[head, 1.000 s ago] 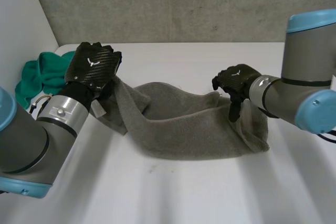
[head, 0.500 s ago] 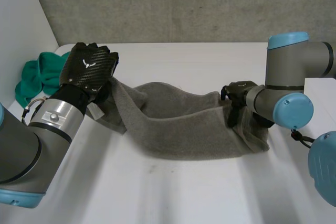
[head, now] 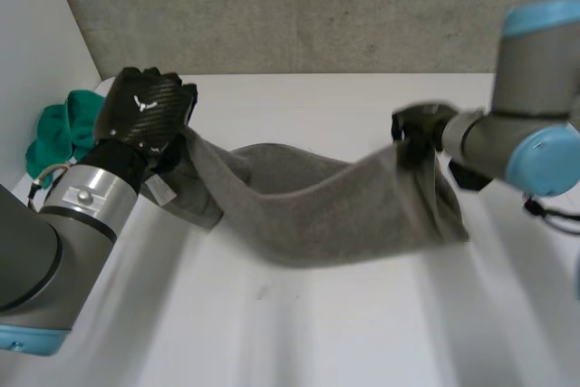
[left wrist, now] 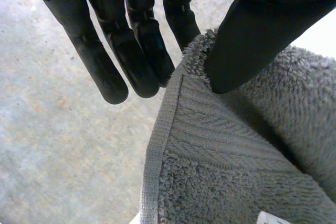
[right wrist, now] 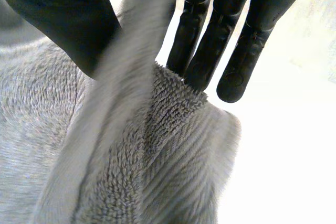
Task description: Fold the laundry.
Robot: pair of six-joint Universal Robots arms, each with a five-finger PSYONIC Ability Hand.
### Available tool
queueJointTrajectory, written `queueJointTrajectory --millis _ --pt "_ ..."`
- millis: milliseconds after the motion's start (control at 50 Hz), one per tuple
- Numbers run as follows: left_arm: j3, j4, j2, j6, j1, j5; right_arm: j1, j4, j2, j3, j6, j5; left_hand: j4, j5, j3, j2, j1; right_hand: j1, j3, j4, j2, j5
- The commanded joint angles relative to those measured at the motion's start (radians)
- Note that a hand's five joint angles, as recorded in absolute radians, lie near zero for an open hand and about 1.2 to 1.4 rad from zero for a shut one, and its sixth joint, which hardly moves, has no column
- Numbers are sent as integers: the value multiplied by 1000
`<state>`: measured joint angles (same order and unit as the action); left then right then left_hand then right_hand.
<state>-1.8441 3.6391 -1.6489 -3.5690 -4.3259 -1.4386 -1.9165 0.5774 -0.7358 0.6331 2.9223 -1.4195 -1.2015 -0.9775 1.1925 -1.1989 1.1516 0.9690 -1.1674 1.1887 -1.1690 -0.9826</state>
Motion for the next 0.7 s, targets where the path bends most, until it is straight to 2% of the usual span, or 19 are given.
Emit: queueJointTrajectory --millis 20,120,140,200,300,420,520,600,700 --pt "68 -69 90 3 -26 0 25 61 -338 166 -303 102 -195 -244 204 -197 245 427 -229 208 -227 -239" --pt "89 -155 155 3 -37 1 33 122 -538 379 -549 73 -195 -244 204 -197 245 427 -229 208 -227 -239" --pt "88 -174 164 1 -37 1 33 122 -539 379 -549 73 -195 -244 204 -197 245 427 -229 208 -227 -239" --pt "80 -243 187 1 -37 3 59 119 -670 540 -696 28 -195 -244 204 -197 245 427 -229 208 -227 -239" --pt "52 -355 182 1 -38 4 94 76 -738 664 -749 25 -195 -244 204 -197 245 427 -229 208 -227 -239" --pt "17 -372 92 -1 -32 4 96 -30 -709 792 -736 25 -195 -244 204 -197 245 427 -229 208 -227 -239" --pt "49 -363 -44 -4 -31 0 96 -86 -558 792 -729 14 -195 -244 204 -197 245 427 -229 208 -227 -239" --pt "150 -324 -155 -54 -28 -3 94 -142 -465 706 -675 13 -195 -244 204 -197 245 427 -229 208 -227 -239" --pt "379 -266 -267 -161 -21 -19 93 -269 -369 434 -504 -18 -195 -244 204 -197 245 427 -229 208 -227 -239"
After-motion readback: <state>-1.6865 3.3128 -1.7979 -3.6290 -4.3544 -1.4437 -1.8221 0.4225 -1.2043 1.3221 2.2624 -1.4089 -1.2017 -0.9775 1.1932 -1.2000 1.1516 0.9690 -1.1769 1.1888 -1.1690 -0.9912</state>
